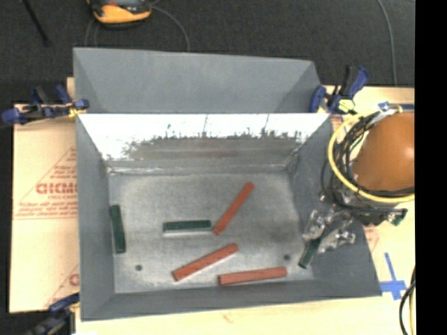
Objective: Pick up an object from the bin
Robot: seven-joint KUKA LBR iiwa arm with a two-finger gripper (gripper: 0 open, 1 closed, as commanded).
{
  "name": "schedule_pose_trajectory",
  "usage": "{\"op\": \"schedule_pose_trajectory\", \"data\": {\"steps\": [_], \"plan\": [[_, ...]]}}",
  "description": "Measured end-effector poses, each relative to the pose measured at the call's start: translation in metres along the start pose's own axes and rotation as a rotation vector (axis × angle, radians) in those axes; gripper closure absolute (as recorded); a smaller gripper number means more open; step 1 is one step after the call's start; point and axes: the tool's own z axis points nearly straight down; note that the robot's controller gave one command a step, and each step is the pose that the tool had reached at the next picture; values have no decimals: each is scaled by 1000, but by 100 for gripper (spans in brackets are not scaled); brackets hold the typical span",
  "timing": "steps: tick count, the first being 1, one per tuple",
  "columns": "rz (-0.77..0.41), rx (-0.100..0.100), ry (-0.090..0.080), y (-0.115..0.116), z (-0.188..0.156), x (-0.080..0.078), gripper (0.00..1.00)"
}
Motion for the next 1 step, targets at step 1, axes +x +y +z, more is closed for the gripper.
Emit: {"op": "schedule_pose_trajectory", "data": {"steps": [1], "plan": [[1, 3, -1, -1, -15, 0, 100]]}}
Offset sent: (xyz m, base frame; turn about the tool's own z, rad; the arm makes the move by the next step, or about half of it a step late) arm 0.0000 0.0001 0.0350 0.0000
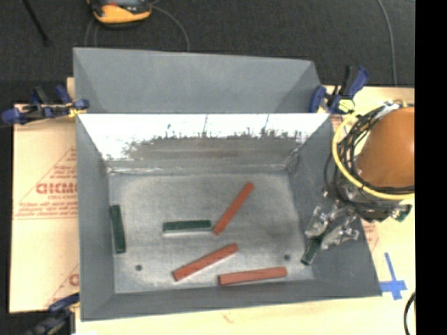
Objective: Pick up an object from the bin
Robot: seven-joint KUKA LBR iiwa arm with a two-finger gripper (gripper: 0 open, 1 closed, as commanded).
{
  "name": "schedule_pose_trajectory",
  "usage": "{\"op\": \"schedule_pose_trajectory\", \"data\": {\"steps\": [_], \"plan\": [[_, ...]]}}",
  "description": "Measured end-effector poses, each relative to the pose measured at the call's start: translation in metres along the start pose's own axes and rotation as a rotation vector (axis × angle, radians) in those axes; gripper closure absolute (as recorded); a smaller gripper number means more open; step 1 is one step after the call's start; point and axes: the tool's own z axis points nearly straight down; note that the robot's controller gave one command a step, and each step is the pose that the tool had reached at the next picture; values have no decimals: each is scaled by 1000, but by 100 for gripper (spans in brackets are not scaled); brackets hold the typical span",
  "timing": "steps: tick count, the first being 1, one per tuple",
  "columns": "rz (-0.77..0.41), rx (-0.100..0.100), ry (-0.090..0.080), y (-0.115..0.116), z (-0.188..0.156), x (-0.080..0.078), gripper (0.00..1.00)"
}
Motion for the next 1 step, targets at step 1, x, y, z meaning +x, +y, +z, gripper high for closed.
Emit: {"op": "schedule_pose_trajectory", "data": {"steps": [1], "plan": [[1, 3, -1, -1, -8, 0, 100]]}}
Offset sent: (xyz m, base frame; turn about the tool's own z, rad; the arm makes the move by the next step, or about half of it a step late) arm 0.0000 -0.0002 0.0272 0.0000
